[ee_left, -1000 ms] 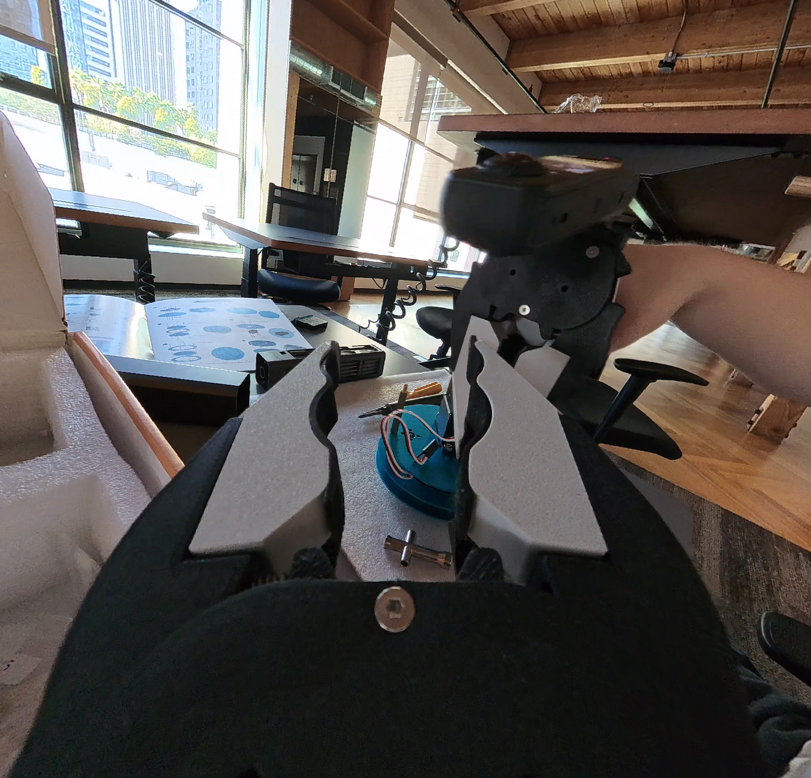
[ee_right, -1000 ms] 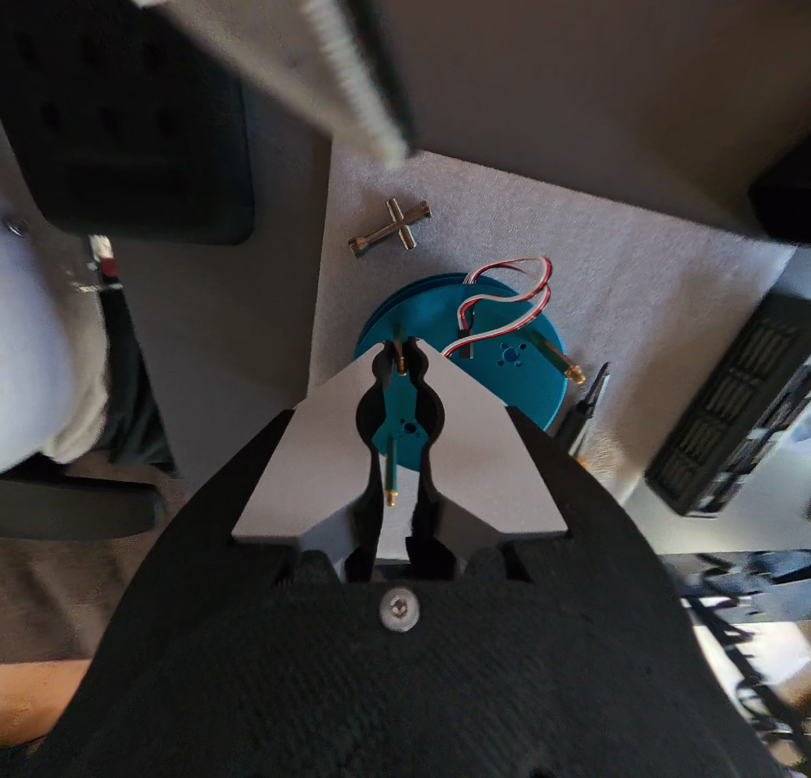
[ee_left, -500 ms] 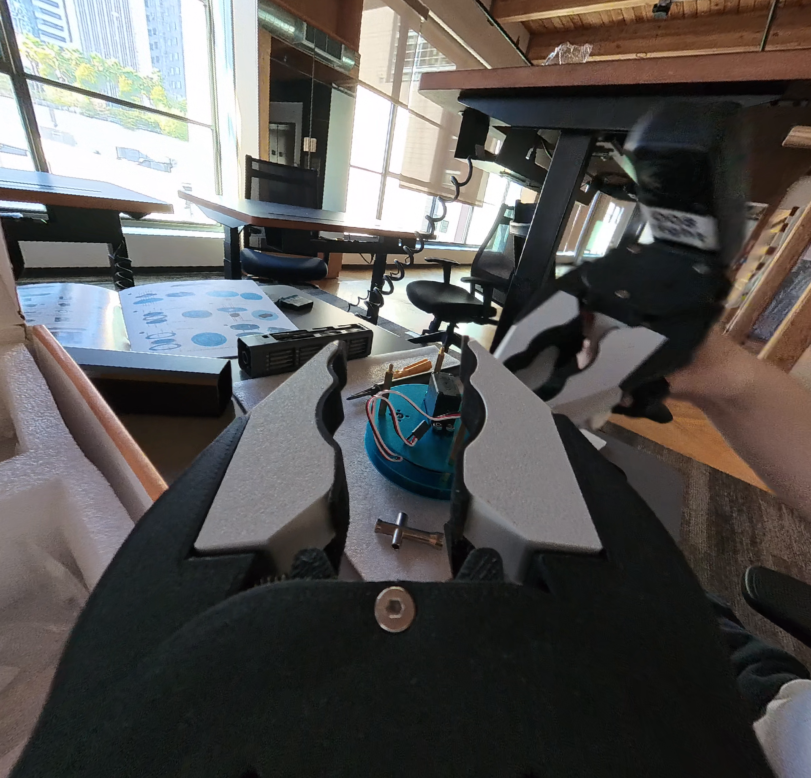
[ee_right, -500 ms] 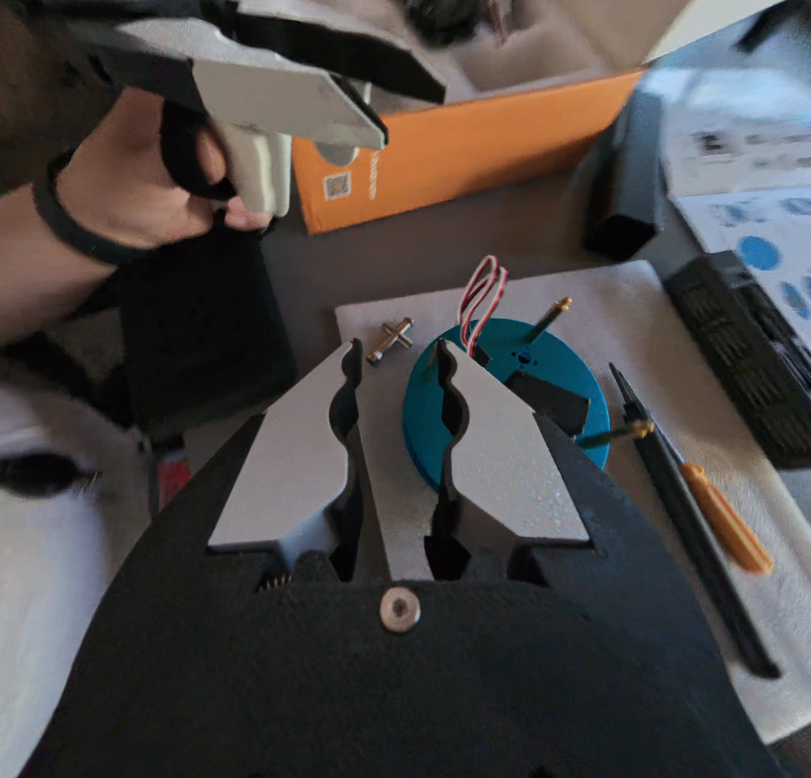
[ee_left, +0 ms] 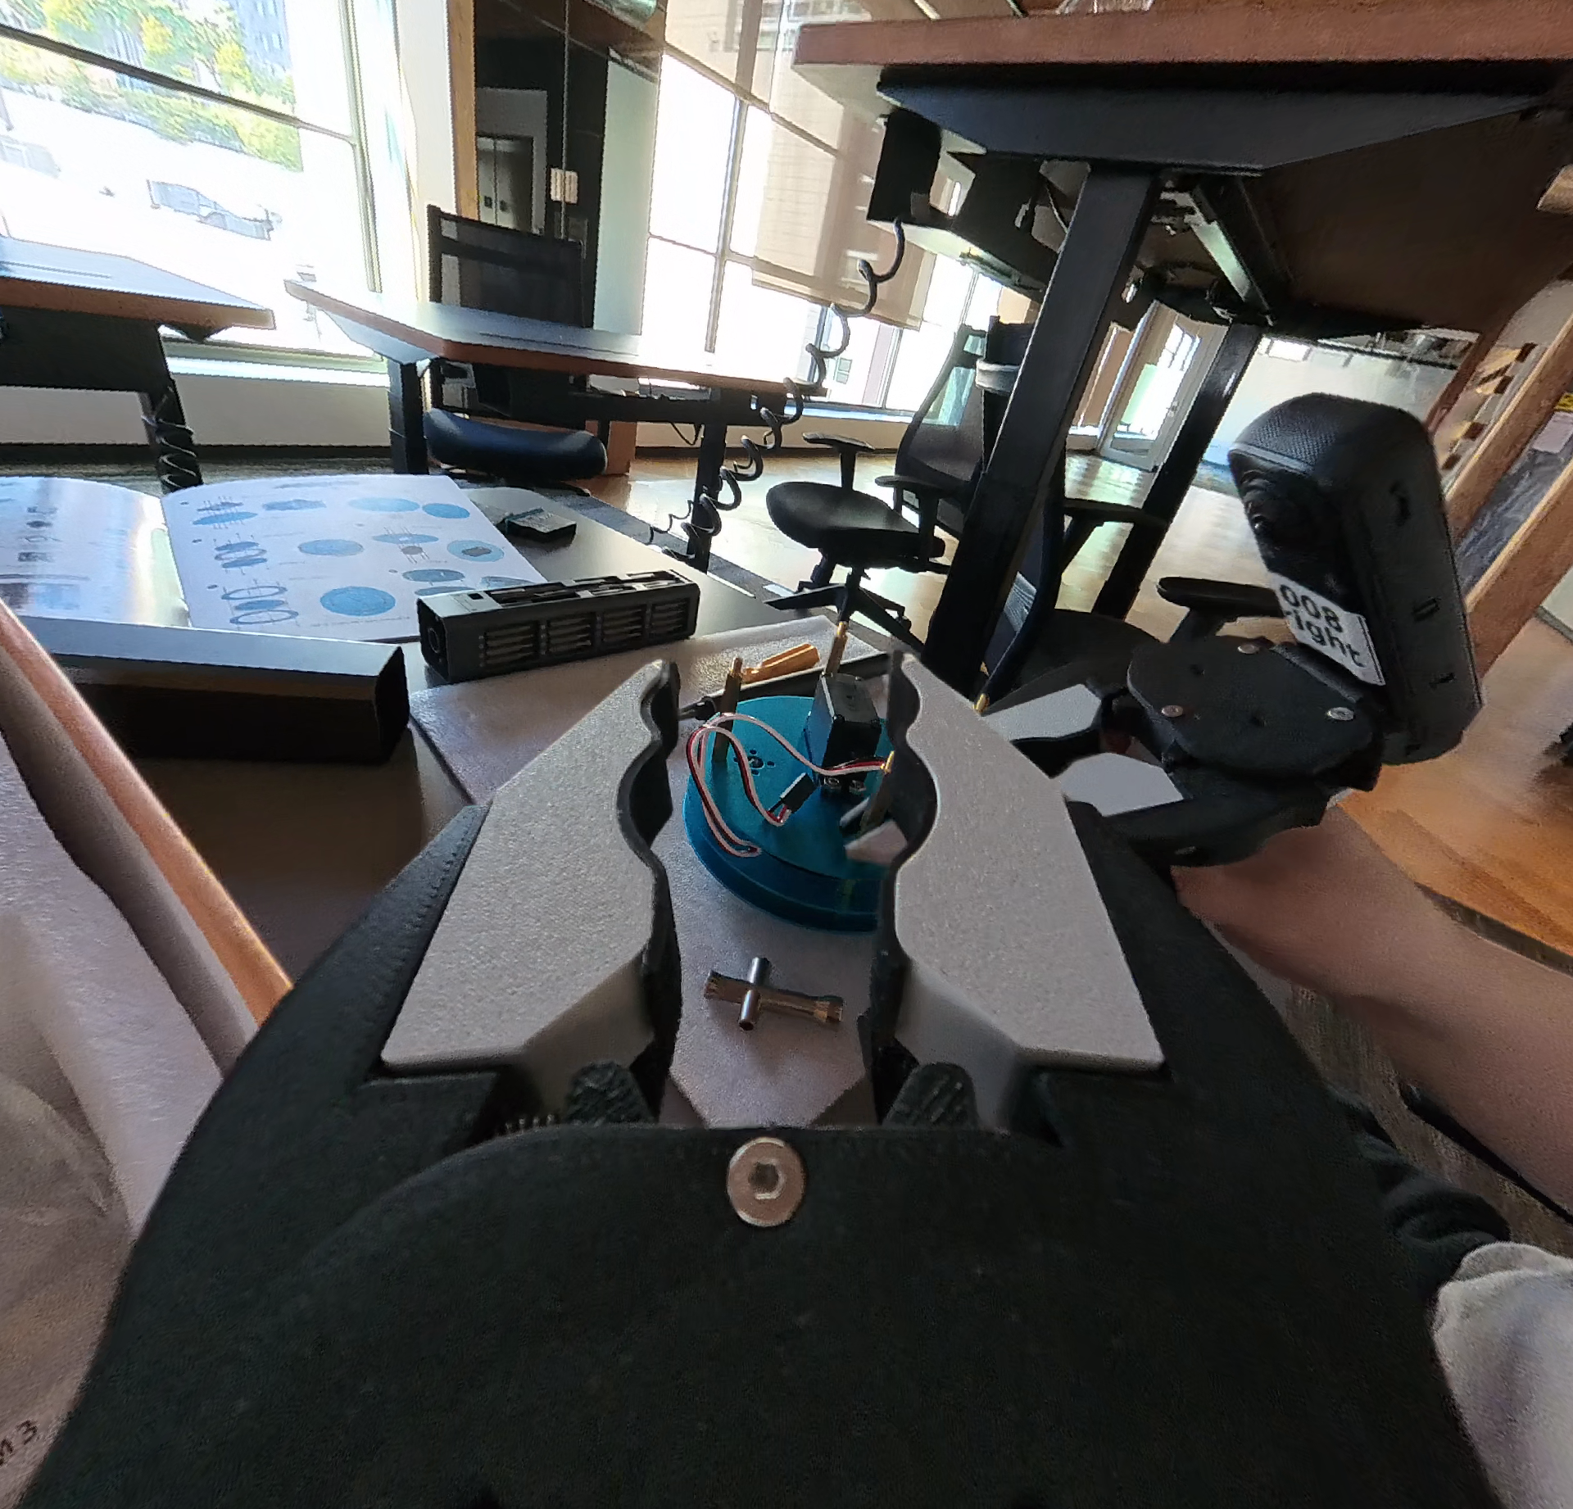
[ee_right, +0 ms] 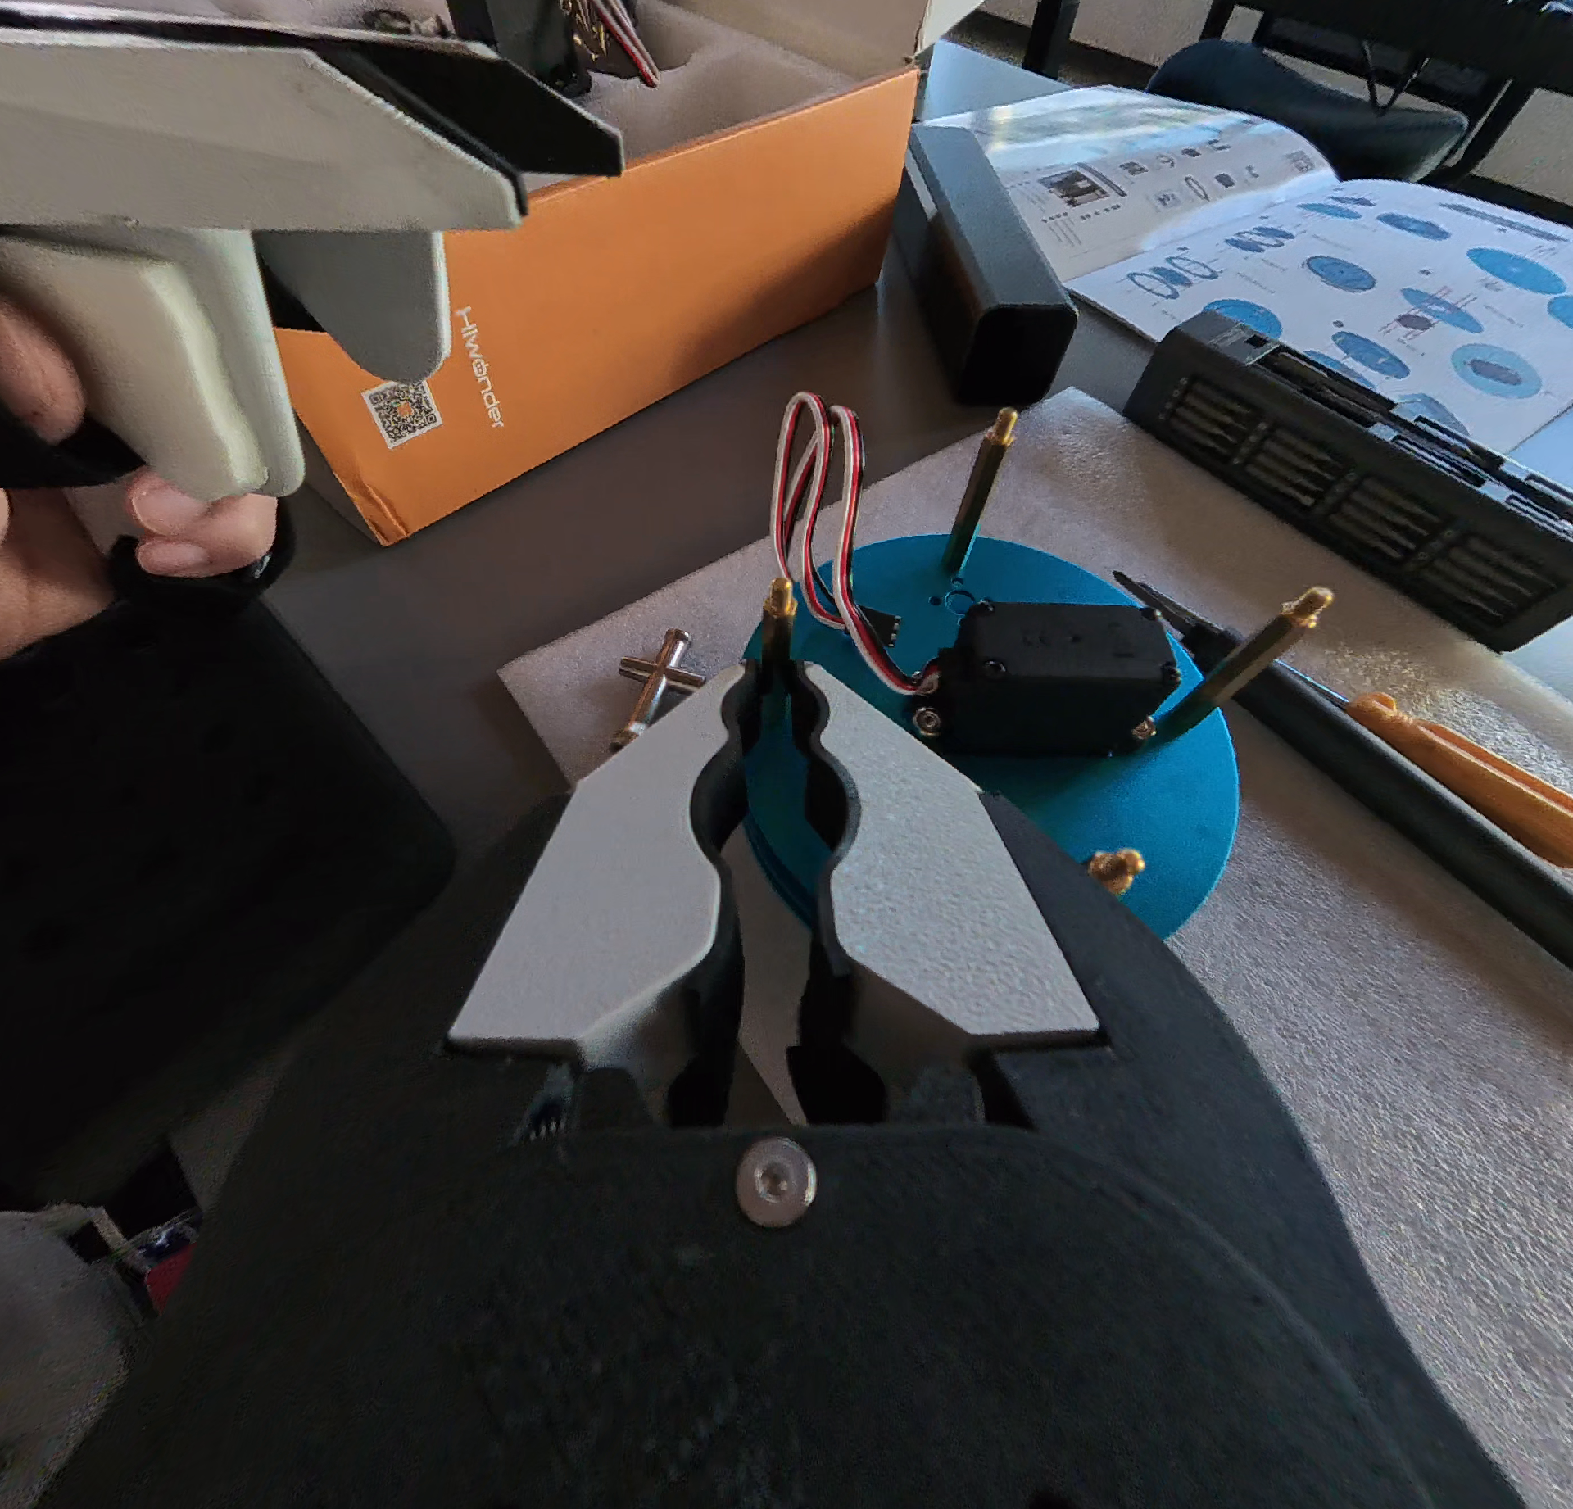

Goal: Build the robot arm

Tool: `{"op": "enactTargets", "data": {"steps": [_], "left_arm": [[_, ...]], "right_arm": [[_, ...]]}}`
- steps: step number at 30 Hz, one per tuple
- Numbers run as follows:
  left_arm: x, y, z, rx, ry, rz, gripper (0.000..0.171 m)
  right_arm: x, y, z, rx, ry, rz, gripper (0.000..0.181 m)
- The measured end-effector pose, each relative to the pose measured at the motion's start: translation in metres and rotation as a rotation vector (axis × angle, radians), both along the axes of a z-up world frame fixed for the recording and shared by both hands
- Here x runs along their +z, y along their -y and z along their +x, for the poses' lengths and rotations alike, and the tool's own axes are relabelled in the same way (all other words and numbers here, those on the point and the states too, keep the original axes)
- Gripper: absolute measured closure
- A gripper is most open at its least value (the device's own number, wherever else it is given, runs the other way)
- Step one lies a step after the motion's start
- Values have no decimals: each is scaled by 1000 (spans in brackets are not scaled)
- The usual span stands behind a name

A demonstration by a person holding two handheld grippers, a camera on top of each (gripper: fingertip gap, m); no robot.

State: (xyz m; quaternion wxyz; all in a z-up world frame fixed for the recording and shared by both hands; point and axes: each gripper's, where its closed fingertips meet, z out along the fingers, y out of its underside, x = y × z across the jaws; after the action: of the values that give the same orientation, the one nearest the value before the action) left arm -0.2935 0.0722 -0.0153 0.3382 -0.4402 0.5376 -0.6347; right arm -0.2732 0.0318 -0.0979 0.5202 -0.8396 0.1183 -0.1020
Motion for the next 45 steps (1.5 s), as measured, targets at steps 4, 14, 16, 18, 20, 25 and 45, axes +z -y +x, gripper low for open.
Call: {"op": "enactTargets", "data": {"steps": [4,14,16,18,20,25,45], "left_arm": [[-1,3,0,-7,3,18,128],[-2,10,0,-41,-12,29,127],[-2,14,0,-68,-18,27,127],[-5,22,0,-111,-45,32,126],[-12,32,1,-159,-83,64,122],[-20,55,0,-244,-120,184,109],[-44,59,51,-356,-442,-214,64]], "right_arm": [[0,1,0,-12,-29,15,176],[2,19,-6,99,7,-31,176],[2,28,-10,185,-14,-49,176],[6,37,-8,225,-76,-25,177],[8,46,-8,304,-90,-37,177],[0,60,-16,508,-36,-145,176],[-21,92,10,60,-163,-21,128]]}}
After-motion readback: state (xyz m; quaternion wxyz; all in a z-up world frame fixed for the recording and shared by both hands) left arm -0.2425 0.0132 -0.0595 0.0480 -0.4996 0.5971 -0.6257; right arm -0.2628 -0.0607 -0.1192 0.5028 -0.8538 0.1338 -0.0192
